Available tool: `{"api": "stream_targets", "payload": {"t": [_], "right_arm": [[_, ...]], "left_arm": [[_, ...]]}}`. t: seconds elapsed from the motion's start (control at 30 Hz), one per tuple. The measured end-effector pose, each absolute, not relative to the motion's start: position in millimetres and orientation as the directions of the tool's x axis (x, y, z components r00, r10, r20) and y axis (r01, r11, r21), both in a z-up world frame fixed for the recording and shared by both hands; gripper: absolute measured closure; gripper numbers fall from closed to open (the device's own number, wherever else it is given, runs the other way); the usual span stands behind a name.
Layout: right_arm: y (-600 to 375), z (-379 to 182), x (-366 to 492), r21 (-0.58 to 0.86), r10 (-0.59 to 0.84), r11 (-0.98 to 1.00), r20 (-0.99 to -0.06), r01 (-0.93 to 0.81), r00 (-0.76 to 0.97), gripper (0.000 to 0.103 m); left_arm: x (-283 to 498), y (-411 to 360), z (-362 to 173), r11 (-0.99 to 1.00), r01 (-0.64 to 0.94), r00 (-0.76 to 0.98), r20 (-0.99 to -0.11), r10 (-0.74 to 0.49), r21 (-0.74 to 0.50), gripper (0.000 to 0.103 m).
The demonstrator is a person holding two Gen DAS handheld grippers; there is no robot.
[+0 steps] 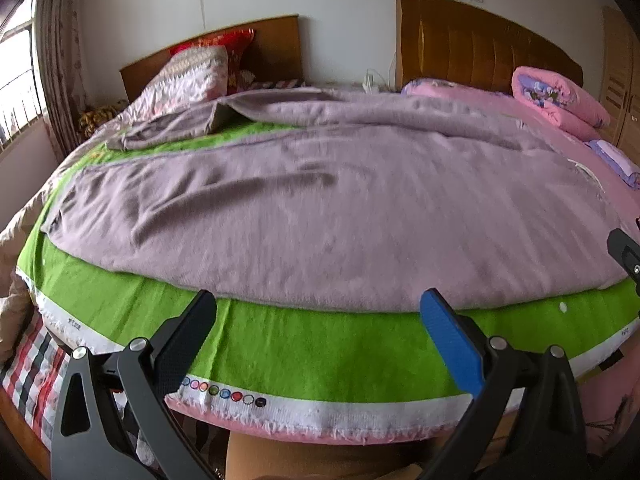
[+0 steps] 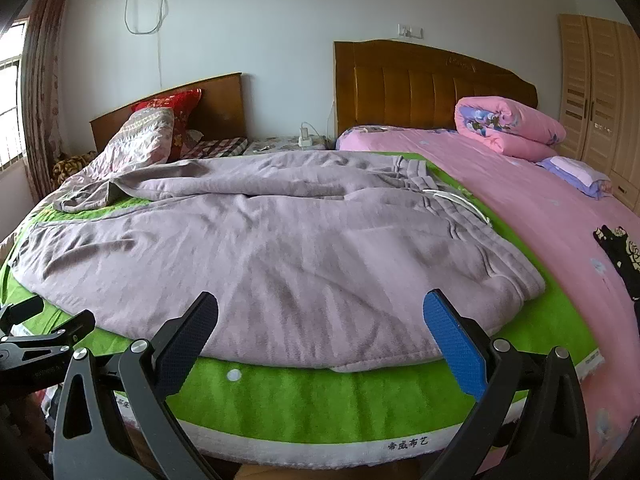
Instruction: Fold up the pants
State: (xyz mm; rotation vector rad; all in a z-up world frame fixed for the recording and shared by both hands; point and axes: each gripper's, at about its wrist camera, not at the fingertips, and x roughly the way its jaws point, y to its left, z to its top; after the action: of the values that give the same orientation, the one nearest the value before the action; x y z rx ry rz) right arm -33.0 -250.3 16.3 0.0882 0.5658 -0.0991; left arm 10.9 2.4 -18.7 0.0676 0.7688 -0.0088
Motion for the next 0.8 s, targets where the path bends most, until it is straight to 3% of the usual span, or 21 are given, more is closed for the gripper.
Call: {"api": "stream_targets", "payload": {"t": [0.23, 0.47, 0.63, 0.7, 0.8], "right_arm": [[-267, 21, -14, 0.068, -0.061, 0.990, -0.586, 0.124, 0.808, 0.004], [-290, 41, 36, 0.120, 0.056, 0.992, -0.644, 0.028, 0.763, 0.004], [-327, 75, 109, 0.102, 0.126, 0.992, -0.632, -0.079, 0.765, 0.004], [-344, 90, 148, 0.056, 0.101, 0.995, -0.611, -0.084, 0.785, 0.004], [-369, 96, 215, 0.031, 0.138, 0.988, -0.608, -0.151, 0.782, 0.004]], "left_arm": [[17, 1, -21, 0.992, 0.037, 0.730, -0.681, 0.054, 0.118, 0.001], [58, -6, 6, 0.983, 0.145, 0.728, -0.685, -0.030, 0.111, 0.001], [122, -19, 66, 0.945, 0.121, 0.847, -0.528, 0.062, 0.305, 0.001], [162, -15, 89, 0.960, 0.110, 0.841, -0.540, 0.047, 0.256, 0.001], [254, -6, 100, 0.963, 0.266, 0.661, -0.717, -0.221, -0.052, 0.001]]}}
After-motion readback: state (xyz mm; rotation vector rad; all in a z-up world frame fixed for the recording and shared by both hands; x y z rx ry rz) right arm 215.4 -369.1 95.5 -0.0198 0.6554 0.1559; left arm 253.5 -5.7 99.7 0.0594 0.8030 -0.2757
